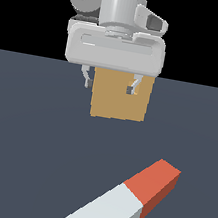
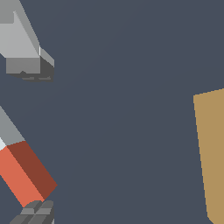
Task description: Insert the peg into the horizontal hole in a box.
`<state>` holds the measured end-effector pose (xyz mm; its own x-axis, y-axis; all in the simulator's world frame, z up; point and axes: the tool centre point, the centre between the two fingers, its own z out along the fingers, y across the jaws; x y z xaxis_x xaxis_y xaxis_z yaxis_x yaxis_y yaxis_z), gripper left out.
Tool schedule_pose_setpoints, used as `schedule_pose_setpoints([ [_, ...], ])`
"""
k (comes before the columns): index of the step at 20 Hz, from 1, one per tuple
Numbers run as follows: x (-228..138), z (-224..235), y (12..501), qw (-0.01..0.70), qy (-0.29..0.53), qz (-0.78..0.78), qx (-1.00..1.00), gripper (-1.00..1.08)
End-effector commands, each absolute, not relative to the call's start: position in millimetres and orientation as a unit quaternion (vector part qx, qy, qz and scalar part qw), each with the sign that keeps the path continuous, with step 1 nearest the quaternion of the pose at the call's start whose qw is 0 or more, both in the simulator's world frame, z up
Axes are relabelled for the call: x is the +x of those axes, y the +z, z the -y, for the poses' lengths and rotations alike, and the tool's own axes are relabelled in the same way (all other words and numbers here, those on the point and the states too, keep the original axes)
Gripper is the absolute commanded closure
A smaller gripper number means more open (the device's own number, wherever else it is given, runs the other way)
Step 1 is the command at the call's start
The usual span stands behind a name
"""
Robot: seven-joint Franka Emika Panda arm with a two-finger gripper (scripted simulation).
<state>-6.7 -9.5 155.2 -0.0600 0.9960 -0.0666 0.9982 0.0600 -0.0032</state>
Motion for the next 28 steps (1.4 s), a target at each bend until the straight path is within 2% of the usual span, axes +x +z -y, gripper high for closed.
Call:
schedule_pose_setpoints([
  [1, -7, 9, 155, 0.023, -0.024, -0.728, 0.685, -0.92],
  [12, 10, 39, 141, 0.020, -0.020, -0.672, 0.740, -0.92],
  [20, 28, 106, 112, 0.012, -0.012, -0.546, 0.837, -0.92],
  [28, 24, 171, 83, 0.004, -0.004, -0.414, 0.910, -0.92],
])
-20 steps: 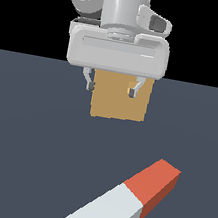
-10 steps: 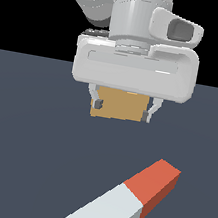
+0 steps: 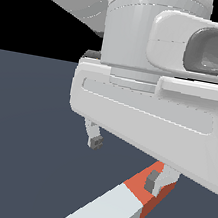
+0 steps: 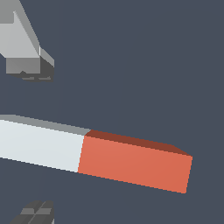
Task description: Insert the peg into the horizontal hole in a box.
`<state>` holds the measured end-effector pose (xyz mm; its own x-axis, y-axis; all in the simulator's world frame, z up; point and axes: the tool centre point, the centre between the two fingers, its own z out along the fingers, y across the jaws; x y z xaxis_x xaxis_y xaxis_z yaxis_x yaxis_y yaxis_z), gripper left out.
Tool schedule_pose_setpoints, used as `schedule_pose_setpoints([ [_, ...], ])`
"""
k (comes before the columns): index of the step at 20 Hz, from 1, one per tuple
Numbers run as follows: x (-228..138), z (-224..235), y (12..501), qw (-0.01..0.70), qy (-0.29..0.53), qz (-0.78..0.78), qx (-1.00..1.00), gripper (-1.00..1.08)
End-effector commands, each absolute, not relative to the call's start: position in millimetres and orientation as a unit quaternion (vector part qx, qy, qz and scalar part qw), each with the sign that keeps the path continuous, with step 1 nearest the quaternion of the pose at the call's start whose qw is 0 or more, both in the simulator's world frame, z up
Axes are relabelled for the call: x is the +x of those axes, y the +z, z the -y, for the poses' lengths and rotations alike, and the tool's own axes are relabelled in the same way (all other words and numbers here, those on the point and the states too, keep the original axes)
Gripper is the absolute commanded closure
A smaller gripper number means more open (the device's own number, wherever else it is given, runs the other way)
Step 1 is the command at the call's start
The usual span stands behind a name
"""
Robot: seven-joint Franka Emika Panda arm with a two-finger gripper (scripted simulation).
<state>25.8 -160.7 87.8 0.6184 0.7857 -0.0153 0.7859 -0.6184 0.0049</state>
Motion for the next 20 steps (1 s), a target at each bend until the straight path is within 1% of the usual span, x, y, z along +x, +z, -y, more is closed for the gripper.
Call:
schedule_pose_setpoints([
  [1, 23, 177, 80, 0.003, -0.003, -0.401, 0.916, -0.92],
  [8, 15, 199, 69, 0.000, 0.000, -0.349, 0.937, -0.92],
  [16, 15, 199, 69, 0.000, 0.000, -0.350, 0.937, -0.92],
  [20, 15, 199, 59, 0.000, 0.000, -0.350, 0.937, -0.92],
])
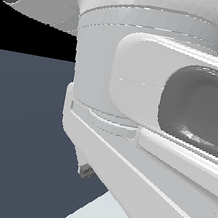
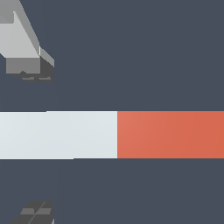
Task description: Insert the peg into the horizontal hole in a box.
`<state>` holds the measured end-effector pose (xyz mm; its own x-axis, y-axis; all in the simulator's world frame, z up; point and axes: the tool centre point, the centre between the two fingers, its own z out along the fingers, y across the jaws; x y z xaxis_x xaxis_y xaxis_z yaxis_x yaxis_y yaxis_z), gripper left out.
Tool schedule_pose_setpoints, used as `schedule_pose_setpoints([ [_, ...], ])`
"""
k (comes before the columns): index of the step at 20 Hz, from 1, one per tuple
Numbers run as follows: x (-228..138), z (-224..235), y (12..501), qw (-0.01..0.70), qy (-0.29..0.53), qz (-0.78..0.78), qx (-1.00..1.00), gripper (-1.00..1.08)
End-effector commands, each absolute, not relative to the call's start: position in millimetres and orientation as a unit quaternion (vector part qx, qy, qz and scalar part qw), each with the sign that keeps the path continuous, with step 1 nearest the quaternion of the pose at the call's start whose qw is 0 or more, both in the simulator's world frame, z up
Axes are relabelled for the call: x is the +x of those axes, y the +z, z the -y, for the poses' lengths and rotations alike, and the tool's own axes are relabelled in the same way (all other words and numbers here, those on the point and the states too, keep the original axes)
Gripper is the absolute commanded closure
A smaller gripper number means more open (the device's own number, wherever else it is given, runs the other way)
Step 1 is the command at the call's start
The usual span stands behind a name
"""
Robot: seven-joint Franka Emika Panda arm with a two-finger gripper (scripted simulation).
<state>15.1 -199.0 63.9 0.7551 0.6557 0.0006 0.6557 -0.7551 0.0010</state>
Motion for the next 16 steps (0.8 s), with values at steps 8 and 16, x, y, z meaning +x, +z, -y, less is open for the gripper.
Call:
schedule_pose_setpoints([
  [8, 14, 198, 22, 0.000, 0.000, -0.351, 0.936, -0.92],
  [16, 15, 198, 19, 0.000, 0.000, -0.351, 0.936, 1.08],
])
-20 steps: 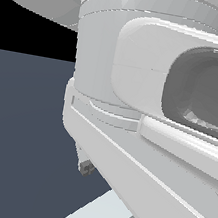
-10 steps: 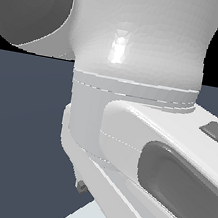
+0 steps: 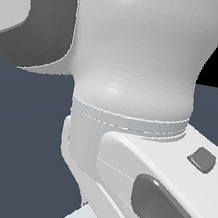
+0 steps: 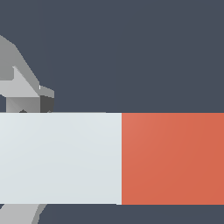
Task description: Insert the peg into the horizontal hole in a box.
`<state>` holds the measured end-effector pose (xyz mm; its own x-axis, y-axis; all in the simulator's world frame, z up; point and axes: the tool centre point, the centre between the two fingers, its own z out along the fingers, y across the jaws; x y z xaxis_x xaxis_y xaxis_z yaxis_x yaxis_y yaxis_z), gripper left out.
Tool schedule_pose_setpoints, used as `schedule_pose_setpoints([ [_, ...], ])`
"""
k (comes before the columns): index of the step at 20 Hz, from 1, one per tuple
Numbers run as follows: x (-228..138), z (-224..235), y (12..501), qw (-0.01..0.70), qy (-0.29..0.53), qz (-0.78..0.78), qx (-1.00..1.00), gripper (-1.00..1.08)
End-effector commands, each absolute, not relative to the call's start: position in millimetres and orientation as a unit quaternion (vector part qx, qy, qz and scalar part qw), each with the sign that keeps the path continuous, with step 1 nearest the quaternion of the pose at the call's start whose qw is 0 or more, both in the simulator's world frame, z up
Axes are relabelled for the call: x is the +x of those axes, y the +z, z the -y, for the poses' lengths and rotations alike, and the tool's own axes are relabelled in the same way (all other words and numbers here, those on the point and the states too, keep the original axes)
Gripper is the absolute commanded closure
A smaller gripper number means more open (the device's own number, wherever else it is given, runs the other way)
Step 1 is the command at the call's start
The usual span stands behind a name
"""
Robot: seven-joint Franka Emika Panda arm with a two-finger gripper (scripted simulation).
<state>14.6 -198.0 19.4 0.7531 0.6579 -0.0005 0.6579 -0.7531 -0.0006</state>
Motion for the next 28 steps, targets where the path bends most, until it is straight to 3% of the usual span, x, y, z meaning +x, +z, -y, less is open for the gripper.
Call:
schedule_pose_setpoints([
  [1, 15, 198, 19, 0.000, 0.000, 0.351, -0.936, 1.08],
  [16, 34, 183, 31, 0.000, 0.001, 0.397, -0.918, 1.08],
  [28, 95, 96, 79, -0.001, 0.001, 0.580, -0.815, 1.08],
])
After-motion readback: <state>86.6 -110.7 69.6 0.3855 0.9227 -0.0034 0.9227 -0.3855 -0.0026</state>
